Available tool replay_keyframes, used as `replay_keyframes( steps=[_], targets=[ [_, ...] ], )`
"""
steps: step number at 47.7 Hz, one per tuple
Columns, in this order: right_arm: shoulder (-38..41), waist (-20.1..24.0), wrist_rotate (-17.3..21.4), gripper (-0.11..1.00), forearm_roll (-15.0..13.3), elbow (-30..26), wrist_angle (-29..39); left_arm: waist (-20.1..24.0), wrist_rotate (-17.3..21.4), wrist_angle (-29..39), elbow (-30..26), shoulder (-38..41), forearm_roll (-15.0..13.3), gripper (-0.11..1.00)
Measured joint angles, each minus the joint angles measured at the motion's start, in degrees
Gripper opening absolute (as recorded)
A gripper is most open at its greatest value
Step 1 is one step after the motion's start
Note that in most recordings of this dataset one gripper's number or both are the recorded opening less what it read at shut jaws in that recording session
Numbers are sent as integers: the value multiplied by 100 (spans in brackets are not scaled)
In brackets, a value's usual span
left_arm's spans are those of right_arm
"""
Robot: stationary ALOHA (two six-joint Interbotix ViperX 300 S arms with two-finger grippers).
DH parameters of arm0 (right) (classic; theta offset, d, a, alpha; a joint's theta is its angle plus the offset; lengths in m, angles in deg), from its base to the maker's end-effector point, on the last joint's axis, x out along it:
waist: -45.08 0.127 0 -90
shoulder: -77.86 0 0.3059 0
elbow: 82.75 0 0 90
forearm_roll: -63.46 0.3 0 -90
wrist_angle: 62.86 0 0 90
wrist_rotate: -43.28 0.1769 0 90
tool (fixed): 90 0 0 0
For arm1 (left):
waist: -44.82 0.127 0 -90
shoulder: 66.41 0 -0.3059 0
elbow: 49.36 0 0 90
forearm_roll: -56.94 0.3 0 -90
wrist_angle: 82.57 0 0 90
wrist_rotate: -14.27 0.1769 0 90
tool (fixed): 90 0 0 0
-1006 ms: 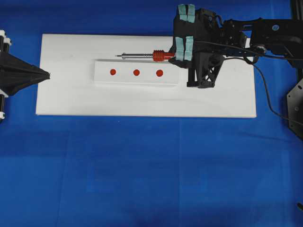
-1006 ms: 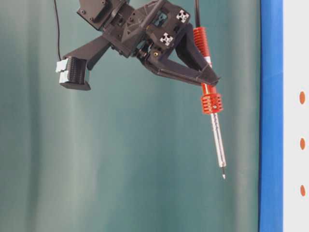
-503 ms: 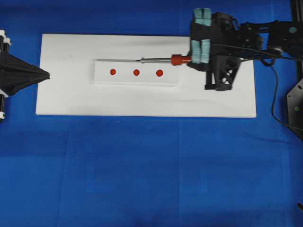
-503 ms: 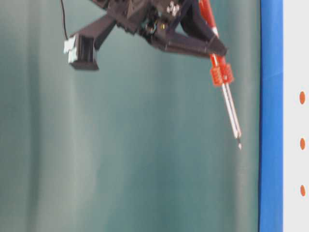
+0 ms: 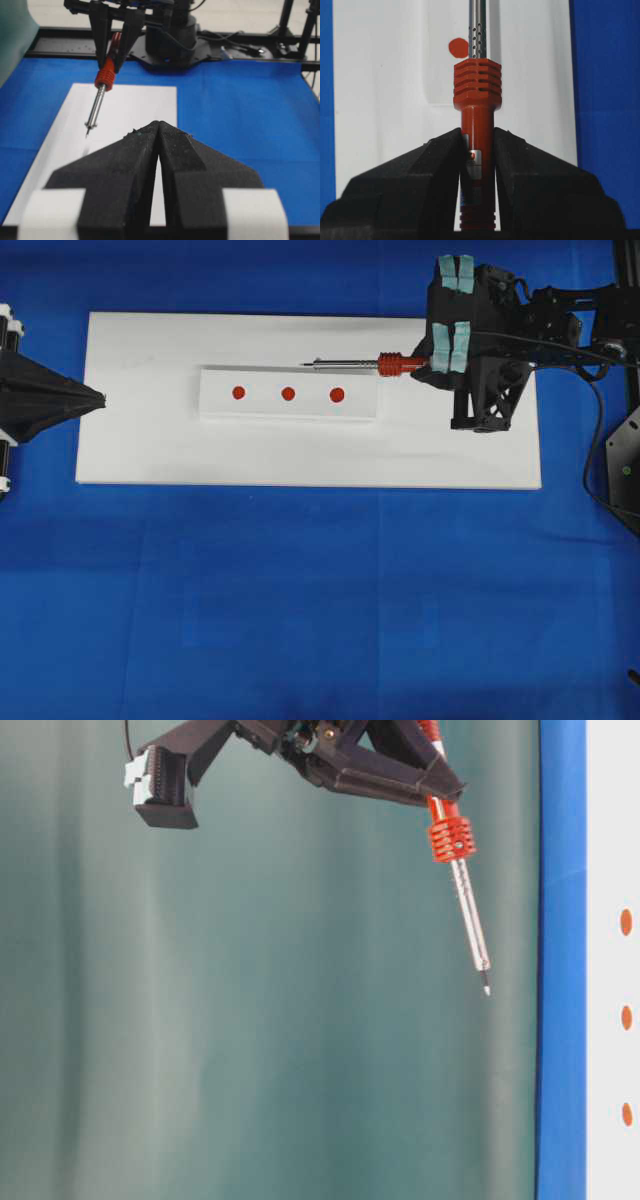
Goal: Touch the tip of the soldering iron to the mark.
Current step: 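Lower the iron tip with the right gripper onto the middle red dot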
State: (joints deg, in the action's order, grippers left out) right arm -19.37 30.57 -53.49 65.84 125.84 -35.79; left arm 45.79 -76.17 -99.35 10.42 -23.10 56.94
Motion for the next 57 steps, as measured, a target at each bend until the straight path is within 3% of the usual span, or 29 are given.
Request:
replay_keyframes(
  steps=[35, 57],
  targets=[
    [53, 0, 9, 6, 0, 0, -26, -18, 0, 9, 0, 0, 9, 0],
    [853, 105, 9, 6, 0, 9, -501, -18, 0, 0, 0, -9, 0, 0]
  ],
)
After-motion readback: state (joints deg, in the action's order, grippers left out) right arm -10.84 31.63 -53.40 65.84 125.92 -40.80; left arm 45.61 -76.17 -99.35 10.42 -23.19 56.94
